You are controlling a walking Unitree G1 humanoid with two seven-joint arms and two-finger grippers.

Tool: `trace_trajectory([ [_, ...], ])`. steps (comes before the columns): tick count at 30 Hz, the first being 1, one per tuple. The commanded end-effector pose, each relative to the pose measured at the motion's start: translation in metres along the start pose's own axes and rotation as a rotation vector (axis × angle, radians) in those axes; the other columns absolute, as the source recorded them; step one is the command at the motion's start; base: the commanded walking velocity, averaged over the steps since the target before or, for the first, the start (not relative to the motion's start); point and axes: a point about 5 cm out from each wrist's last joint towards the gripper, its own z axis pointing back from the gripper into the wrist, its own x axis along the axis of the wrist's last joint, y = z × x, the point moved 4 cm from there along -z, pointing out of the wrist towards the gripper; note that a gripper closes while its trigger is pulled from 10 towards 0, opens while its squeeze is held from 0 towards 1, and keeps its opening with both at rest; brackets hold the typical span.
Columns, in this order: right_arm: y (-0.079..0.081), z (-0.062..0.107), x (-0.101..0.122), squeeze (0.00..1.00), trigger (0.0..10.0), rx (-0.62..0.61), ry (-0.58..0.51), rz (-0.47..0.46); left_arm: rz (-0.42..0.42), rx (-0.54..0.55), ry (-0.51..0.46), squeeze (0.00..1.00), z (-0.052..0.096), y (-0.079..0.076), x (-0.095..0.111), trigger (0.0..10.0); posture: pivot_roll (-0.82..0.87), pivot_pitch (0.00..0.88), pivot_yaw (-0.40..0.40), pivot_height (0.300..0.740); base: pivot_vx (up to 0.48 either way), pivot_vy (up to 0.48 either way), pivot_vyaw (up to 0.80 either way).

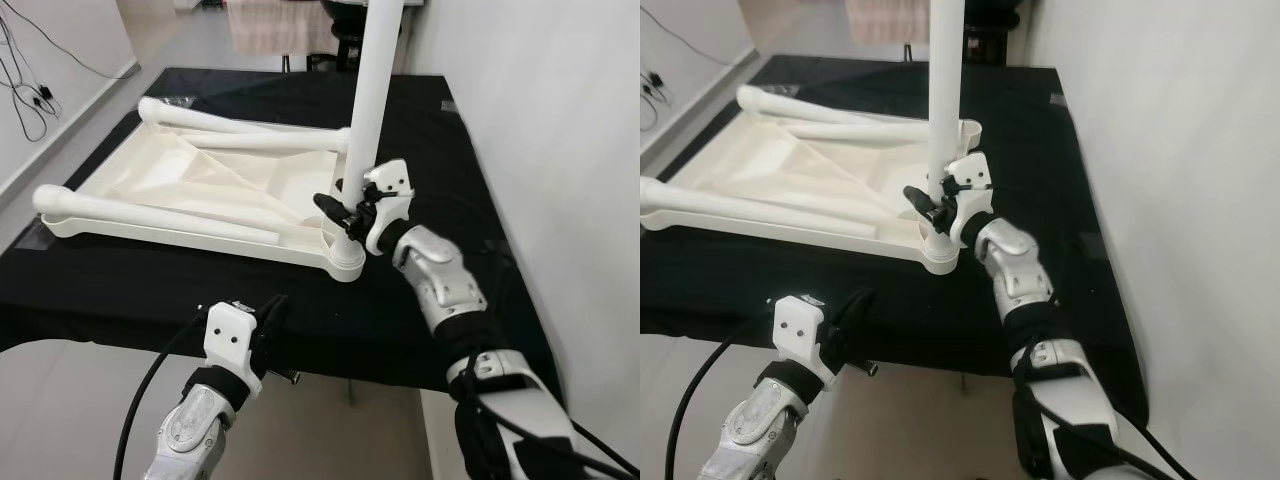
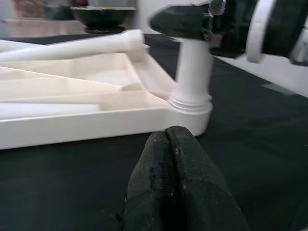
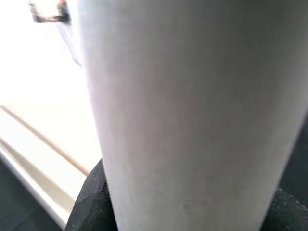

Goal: Building children table

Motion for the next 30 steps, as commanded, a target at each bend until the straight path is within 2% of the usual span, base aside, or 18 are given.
trace_trajectory([
  [1,-0.006,0.027,-0.072,0.00,0.0,-0.102,0.304,-0.069,-0.008,0.010,0.009,0.00,0.002,0.004,-0.002,10.0,0.14,0.125,-0.023,0.740,0.000,0.000,0.00],
  [3,-0.002,0.029,-0.067,0.00,0.0,-0.104,0.286,-0.055,-0.008,0.009,0.011,0.00,0.002,0.005,-0.002,10.0,0.13,0.125,-0.017,0.740,0.000,0.000,0.00],
  [6,0.002,0.018,-0.064,0.00,0.0,-0.083,0.282,-0.011,-0.005,0.002,0.014,0.00,0.001,0.005,-0.003,10.0,0.14,0.122,-0.016,0.740,0.000,0.000,0.00],
  [7,0.004,0.010,-0.061,0.00,10.0,-0.078,0.273,-0.001,-0.005,0.001,0.014,0.00,0.001,0.005,-0.003,10.0,0.14,0.121,-0.015,0.740,0.000,0.000,0.00],
  [9,0.005,0.006,-0.058,0.00,10.0,-0.076,0.266,0.002,-0.005,0.000,0.014,0.00,0.001,0.005,-0.003,10.0,0.14,0.121,-0.015,0.740,0.000,0.000,0.00],
  [10,0.010,-0.002,-0.050,0.66,10.0,-0.062,0.231,-0.017,-0.007,0.003,0.014,0.00,0.000,0.005,-0.002,10.0,0.15,0.121,-0.015,0.740,0.000,0.000,0.00],
  [12,0.012,-0.005,-0.045,0.66,10.0,-0.050,0.211,-0.033,-0.009,0.004,0.013,0.00,0.000,0.005,-0.002,10.0,0.15,0.121,-0.015,0.740,0.000,0.000,0.00],
  [13,0.015,-0.010,-0.037,1.00,10.0,-0.021,0.181,-0.060,-0.009,0.006,0.012,0.00,0.000,0.005,-0.002,10.0,0.15,0.121,-0.018,0.740,0.000,0.000,0.00],
  [14,0.015,-0.010,-0.037,1.00,10.0,-0.021,0.181,-0.060,-0.009,0.006,0.012,0.00,0.000,0.005,-0.002,10.0,0.15,0.121,-0.018,0.740,0.000,0.000,0.00],
  [15,0.017,-0.016,-0.021,1.00,10.0,0.032,0.122,-0.083,-0.009,0.006,0.012,0.00,-0.001,0.004,-0.002,10.0,0.15,0.119,-0.018,0.740,0.000,0.000,0.00],
  [16,0.022,-0.016,-0.011,0.56,10.0,0.087,0.097,-0.090,-0.008,0.006,0.011,0.00,-0.001,0.004,-0.002,10.0,0.15,0.118,-0.019,0.740,0.000,0.000,0.00],
  [18,0.024,-0.015,-0.006,0.56,10.0,0.123,0.083,-0.091,-0.008,0.006,0.011,0.00,-0.001,0.004,-0.002,10.0,0.15,0.118,-0.019,0.740,0.000,0.000,0.00],
  [19,0.029,-0.015,0.004,0.00,10.0,0.237,0.054,-0.070,-0.006,0.005,0.011,0.00,-0.001,0.004,-0.002,10.0,0.15,0.118,-0.019,0.740,0.000,0.000,0.00],
  [22,0.027,-0.016,0.012,0.00,10.0,0.317,0.033,-0.069,-0.005,0.004,0.011,0.00,-0.001,0.003,-0.002,10.0,0.15,0.116,-0.020,0.740,0.000,0.000,0.00],
  [23,0.028,-0.018,0.019,0.00,10.0,0.406,0.013,-0.074,-0.004,0.004,0.010,0.00,-0.002,0.003,-0.003,10.0,0.15,0.115,-0.020,0.740,0.000,0.000,0.00],
  [24,0.027,-0.020,0.020,0.00,10.0,0.438,0.015,-0.059,-0.004,0.004,0.010,0.00,-0.002,0.003,-0.003,10.0,0.15,0.114,-0.022,0.740,0.000,0.000,0.00],
  [27,0.024,-0.023,0.021,0.00,10.0,0.497,0.023,0.011,-0.003,0.004,0.009,0.00,-0.003,0.003,-0.003,10.0,0.15,0.113,-0.023,0.740,0.000,0.000,0.00],
  [30,0.021,-0.026,0.021,0.00,10.0,0.511,0.028,0.037,-0.002,0.004,0.009,0.00,-0.003,0.002,-0.003,10.0,0.14,0.112,-0.027,0.740,0.000,0.000,0.00],
])
